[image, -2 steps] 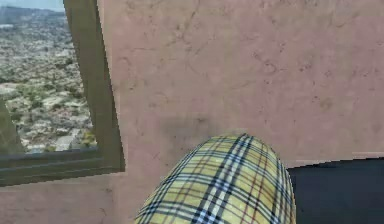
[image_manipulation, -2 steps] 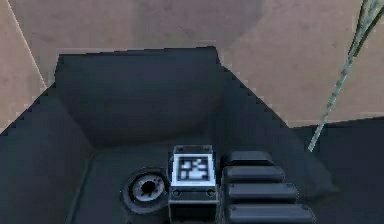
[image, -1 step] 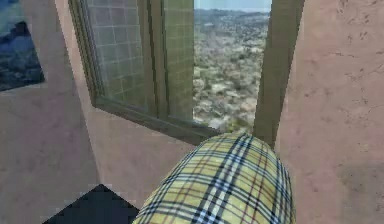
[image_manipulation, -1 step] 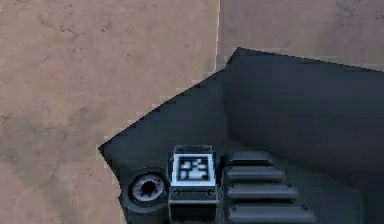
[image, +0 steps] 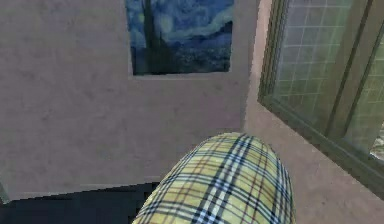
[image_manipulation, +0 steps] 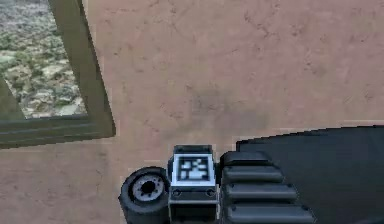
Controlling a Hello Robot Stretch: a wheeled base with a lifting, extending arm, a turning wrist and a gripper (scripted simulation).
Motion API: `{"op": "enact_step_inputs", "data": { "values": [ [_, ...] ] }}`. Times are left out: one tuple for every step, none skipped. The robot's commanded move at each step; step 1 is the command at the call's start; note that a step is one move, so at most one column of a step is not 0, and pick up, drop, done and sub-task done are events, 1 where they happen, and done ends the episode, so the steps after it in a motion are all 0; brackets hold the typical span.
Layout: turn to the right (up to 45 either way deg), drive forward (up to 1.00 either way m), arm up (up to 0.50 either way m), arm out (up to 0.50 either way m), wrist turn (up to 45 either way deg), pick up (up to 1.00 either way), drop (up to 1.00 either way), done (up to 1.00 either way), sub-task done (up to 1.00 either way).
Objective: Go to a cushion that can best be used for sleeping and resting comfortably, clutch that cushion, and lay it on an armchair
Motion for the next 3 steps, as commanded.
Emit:
{"op": "enact_step_inputs", "data": {
  "values": [
    [-21.0,0.00,0.00,0.00,0.0,0.00,0.00,0.00,0.00],
    [45.0,0.00,0.00,0.00,0.0,0.00,0.00,0.00,0.00],
    [45.0,0.00,0.00,0.00,0.0,0.00,0.00,0.00,0.00]
  ]
}}
